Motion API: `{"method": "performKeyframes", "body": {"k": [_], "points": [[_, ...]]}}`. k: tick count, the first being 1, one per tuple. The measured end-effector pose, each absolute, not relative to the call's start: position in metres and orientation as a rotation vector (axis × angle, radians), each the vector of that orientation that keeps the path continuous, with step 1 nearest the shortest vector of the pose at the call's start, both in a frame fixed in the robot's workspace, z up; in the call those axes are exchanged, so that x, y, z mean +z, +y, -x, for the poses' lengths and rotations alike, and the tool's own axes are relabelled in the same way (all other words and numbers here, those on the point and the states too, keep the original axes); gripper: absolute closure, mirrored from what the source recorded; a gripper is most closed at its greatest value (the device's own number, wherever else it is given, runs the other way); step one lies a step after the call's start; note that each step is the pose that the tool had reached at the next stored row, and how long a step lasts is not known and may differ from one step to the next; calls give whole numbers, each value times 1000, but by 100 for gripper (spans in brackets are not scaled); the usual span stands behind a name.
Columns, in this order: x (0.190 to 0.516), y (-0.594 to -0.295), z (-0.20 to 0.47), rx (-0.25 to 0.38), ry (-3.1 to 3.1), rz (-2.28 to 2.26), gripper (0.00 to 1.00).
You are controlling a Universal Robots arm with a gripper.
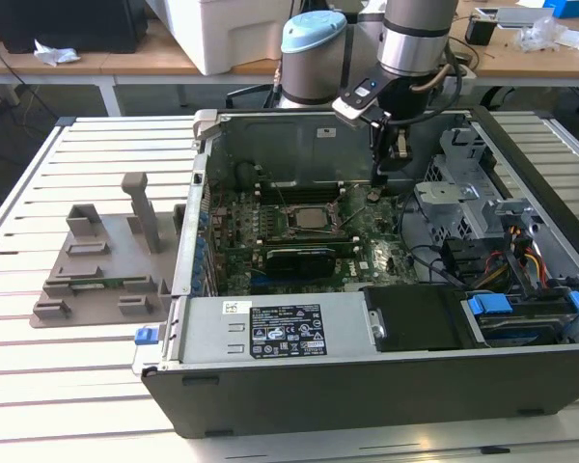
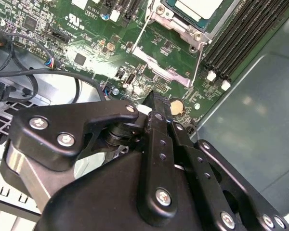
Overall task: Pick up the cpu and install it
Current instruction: 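Close the cpu cover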
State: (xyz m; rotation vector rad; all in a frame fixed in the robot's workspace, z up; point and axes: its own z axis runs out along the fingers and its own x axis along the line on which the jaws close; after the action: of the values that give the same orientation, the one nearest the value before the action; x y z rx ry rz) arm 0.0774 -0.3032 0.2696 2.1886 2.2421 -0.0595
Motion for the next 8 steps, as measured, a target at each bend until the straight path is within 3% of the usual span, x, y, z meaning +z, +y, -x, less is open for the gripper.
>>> {"method": "performKeyframes", "body": {"k": [8], "points": [[263,-303,-78,-60,2242,-2189,89]]}}
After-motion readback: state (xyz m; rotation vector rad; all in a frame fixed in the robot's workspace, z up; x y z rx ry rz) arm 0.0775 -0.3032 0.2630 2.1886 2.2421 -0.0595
